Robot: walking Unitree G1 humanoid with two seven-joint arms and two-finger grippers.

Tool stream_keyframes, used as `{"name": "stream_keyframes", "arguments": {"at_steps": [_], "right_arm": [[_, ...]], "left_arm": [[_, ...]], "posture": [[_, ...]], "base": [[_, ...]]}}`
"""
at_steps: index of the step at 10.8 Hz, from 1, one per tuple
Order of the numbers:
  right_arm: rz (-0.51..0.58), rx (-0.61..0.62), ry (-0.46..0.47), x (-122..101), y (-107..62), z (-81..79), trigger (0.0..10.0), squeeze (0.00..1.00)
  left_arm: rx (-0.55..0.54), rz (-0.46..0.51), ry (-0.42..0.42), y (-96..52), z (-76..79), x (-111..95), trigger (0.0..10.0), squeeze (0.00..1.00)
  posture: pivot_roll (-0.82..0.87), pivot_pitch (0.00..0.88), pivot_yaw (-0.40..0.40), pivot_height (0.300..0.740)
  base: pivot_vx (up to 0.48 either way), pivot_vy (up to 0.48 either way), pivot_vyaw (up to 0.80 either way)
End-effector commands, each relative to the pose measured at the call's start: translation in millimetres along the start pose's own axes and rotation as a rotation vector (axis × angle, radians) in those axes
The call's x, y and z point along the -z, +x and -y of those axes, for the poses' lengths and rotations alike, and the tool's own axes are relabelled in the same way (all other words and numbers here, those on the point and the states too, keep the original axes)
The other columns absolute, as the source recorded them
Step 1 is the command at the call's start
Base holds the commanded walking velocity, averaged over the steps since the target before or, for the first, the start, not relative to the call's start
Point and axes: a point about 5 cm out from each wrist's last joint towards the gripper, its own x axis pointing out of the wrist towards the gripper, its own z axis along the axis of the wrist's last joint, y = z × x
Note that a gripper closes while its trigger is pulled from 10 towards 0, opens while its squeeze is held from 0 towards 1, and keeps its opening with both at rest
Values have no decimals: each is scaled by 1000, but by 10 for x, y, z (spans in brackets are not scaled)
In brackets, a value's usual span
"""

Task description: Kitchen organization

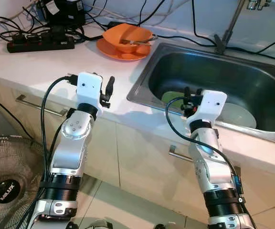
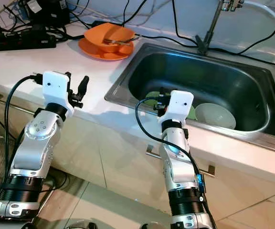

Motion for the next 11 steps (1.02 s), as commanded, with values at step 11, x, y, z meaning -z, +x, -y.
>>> {"name": "stream_keyframes", "arguments": {"at_steps": [11], "right_arm": [[-23, -2, 19, -44, 34, -34, 10000, 0]], "left_arm": [[-36, -36, -12, -12, -32, 49, 10000, 0]], "posture": [[-17, 16, -28, 740]], "base": [[0, 256, -124]]}}
